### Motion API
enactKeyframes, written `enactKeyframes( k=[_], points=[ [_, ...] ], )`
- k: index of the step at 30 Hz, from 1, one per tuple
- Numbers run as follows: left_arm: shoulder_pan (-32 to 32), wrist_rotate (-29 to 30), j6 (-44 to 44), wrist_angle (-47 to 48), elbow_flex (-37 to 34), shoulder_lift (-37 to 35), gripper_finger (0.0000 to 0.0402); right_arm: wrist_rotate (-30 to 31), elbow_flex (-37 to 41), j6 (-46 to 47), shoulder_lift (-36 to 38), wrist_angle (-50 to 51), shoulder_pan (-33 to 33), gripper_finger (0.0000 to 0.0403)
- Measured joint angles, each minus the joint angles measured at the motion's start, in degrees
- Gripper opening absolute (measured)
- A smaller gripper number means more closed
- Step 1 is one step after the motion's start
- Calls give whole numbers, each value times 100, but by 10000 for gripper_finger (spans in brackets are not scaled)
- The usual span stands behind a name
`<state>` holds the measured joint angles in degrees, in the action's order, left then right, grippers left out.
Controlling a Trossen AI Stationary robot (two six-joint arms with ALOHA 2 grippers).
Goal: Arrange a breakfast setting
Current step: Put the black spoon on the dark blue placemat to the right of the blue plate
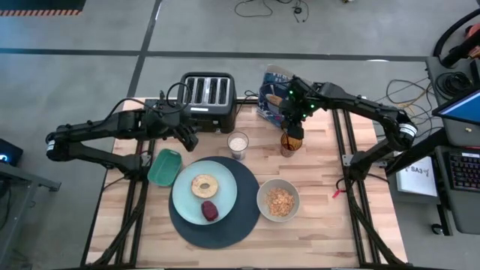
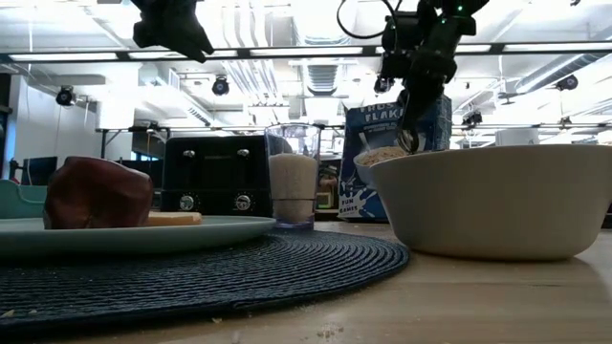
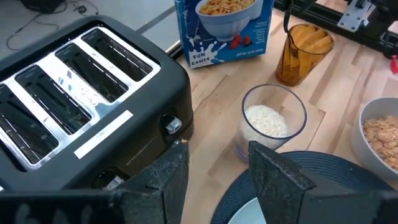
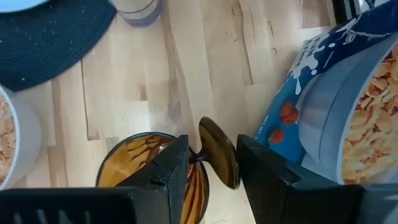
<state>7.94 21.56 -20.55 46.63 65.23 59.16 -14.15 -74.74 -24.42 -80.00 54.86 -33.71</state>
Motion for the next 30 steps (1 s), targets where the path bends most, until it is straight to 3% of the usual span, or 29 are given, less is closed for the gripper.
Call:
enactKeyframes(
  k=[17, 30],
  points=[
    [4, 47, -77, 3, 0, 0, 146, 20, 0, -119, 159, -39, -62, 27],
    [4, 55, -148, 1, 0, 2, 146, 40, 0, -134, 252, -39, -62, 9]
  ],
)
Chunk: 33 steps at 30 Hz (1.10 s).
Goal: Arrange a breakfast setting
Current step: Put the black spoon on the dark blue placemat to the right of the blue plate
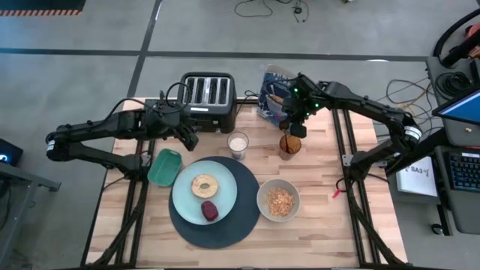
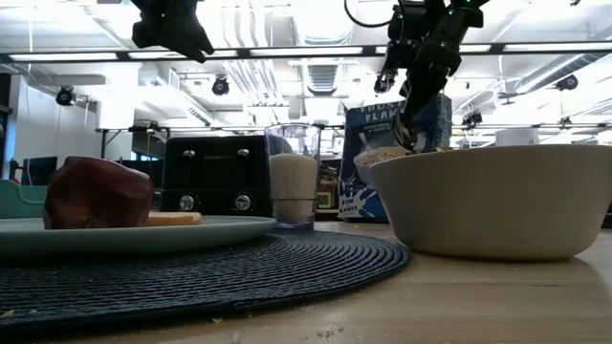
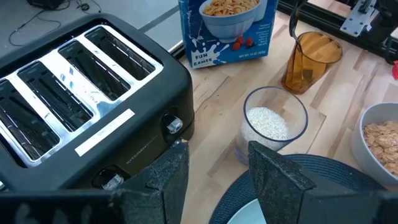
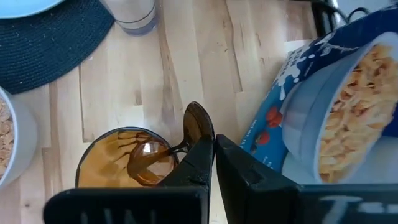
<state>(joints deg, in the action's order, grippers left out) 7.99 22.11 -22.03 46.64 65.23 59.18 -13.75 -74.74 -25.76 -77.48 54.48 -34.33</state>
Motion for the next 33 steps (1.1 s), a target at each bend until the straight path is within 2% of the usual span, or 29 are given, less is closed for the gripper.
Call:
enactKeyframes(
  k=[4, 10, 15, 21, 25, 28, 33],
  points=[
    [0, 0, -6, -15, 0, 0, 146, 61, -97, -3, 117, 39, 0, 8],
    [0, 0, -4, -41, 0, 0, 146, 178, -675, 70, 212, 257, 2, 8],
    [0, 4, -99, -45, 0, 0, 146, 152, -1353, 709, 215, 526, 4, 8],
    [0, 4, -122, -46, 0, 0, 146, -850, -1854, 2289, 215, 349, 115, 8],
    [-4, 2, -110, -22, 42, 2, 146, -875, -1939, 3129, 209, 165, 610, 8],
    [-4, 0, -55, -14, 70, -37, 146, -767, -1776, 3753, 204, -286, 1240, 8],
    [-31, -13, -4, 261, 254, -351, 146, 217, -1315, 4581, 3, -1475, 2583, 8]
  ],
)
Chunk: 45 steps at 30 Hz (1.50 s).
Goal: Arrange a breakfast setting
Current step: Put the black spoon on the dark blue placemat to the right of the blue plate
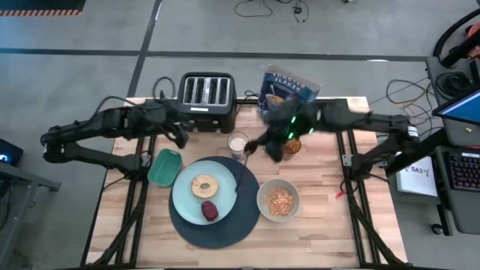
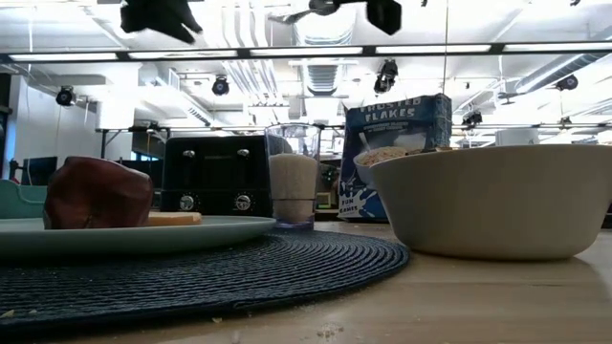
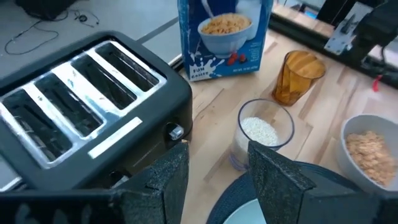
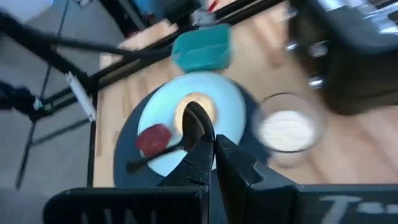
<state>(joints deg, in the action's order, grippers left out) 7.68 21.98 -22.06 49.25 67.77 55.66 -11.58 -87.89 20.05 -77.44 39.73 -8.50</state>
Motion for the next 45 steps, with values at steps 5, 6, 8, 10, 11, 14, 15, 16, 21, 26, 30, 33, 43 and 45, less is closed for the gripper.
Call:
enactKeyframes(
  k=[5, 6, 8, 10, 11, 14, 15, 16, 21, 26, 30, 33, 43, 45],
  points=[
    [-10, 2, 18, 274, 315, -571, 146, 411, 91, 292, -623, -543, 909, 8],
    [-10, 1, 52, 266, 359, -701, 146, 409, 91, 301, -793, -575, 1032, 8],
    [-10, 4, 106, 228, 417, -930, 146, 395, 79, 365, -1116, -592, 1210, 8],
    [-10, 8, 137, 196, 458, -1138, 146, 391, 50, 446, -1448, -578, 1292, 8],
    [-10, 11, 144, 195, 461, -1223, 146, 399, 37, 470, -1597, -590, 1308, 8],
    [-10, 13, 142, 171, 441, -1462, 146, 405, 19, 503, -1995, -612, 1350, 8],
    [-10, 13, 142, 178, 415, -1535, 146, 403, 19, 523, -2113, -612, 1359, 8],
    [-10, 13, 132, 176, 390, -1606, 146, 394, 19, 550, -2221, -603, 1364, 8],
    [-10, 13, -2, 182, 196, -1881, 146, 371, 19, 524, -2529, -592, 1364, 8],
    [-10, 13, -46, 186, 71, -1978, 146, 437, 15, 473, -2659, -530, 1318, 9],
    [-10, 13, -46, 180, -30, -1978, 146, 640, 15, 338, -2682, -464, 1295, 9],
    [-10, 13, -48, 179, -136, -1976, 146, 854, 15, 262, -2689, -229, 1250, 9],
    [-10, 13, -50, 175, -245, -1879, 146, 870, 15, 84, -2693, -58, 946, 29],
    [-10, 13, -50, 175, -245, -1865, 146, 875, 15, 73, -2693, -58, 915, 42]
  ],
)
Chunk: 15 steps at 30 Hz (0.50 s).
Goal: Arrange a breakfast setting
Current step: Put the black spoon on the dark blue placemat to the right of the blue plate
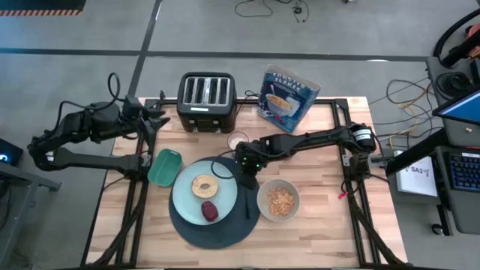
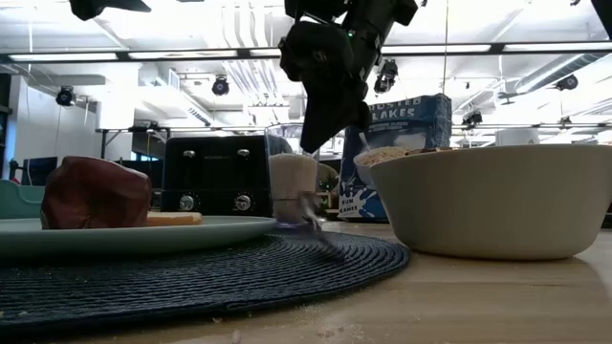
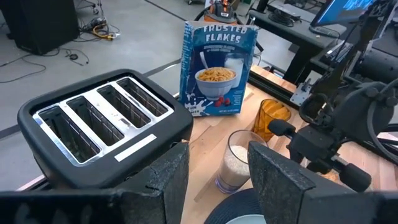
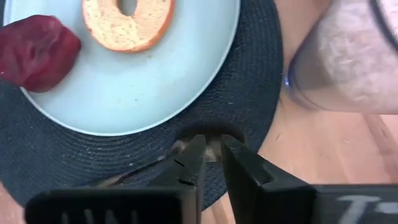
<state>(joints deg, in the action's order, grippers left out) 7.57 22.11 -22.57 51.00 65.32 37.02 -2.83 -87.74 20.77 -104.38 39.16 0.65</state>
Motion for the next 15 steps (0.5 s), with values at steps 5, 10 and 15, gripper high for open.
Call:
enactKeyframes(
  k=[5, 10, 15],
  points=[
    [0, 0, 0, 0, 0, 17, 146, 83, 0, -88, 1, 2, -21, 77],
    [0, -2, 57, 24, 0, 13, 146, 92, 2, -73, 94, 26, -15, 100],
    [4, -610, 785, -26, -164, -112, 145, 374, 24, -304, 198, -521, 109, 107]
  ],
)
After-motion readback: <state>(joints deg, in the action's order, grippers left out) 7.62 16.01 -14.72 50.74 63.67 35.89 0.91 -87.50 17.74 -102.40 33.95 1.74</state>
